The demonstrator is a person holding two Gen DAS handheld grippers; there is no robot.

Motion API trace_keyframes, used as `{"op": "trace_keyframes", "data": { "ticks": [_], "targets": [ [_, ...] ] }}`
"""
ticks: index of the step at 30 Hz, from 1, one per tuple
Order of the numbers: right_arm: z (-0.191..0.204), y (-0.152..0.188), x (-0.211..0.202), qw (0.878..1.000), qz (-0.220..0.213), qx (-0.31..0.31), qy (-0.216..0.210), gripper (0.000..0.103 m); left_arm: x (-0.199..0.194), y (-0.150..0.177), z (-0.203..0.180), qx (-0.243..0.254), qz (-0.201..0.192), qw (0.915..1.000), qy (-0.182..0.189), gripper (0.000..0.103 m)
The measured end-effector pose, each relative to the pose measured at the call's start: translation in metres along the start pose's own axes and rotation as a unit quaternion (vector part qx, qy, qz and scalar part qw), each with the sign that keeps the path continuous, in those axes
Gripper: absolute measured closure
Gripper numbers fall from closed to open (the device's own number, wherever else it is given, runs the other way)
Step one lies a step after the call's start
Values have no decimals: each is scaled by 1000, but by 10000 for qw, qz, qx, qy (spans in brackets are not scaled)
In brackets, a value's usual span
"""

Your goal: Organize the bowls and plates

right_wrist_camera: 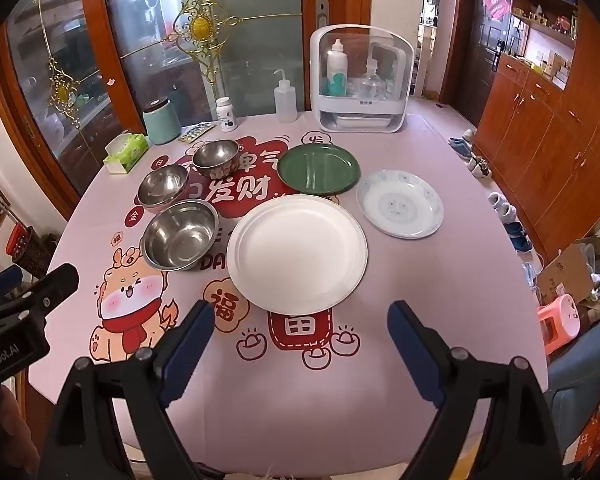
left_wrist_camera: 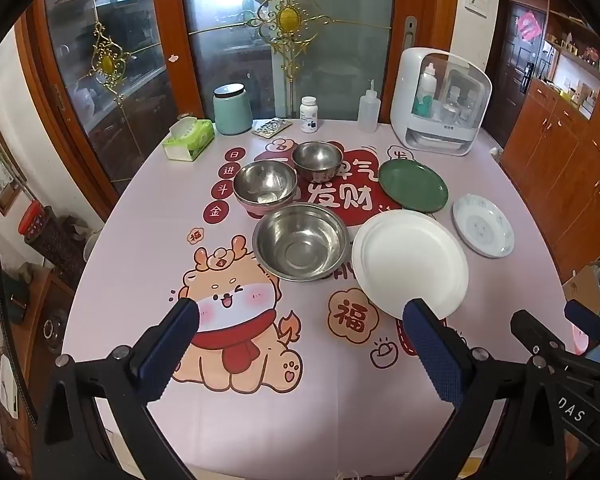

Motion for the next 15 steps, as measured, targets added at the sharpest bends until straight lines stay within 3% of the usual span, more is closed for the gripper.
{"op": "trace_keyframes", "data": {
  "ticks": [15],
  "targets": [
    [-3,0,-2,10000,-1,-31,1,14,0,0,0,-9,11,10000,22,2]
  ]
}}
Point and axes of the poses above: each gripper's, at about its wrist camera, not at the fingertips, and x roughly the way its jaws point, z to its left, y to its underside, the point moved 6 cm from there along x, roughly the way its jaws point, and after that the axes turned 13 degrees about -y, right-handed, at the moved point
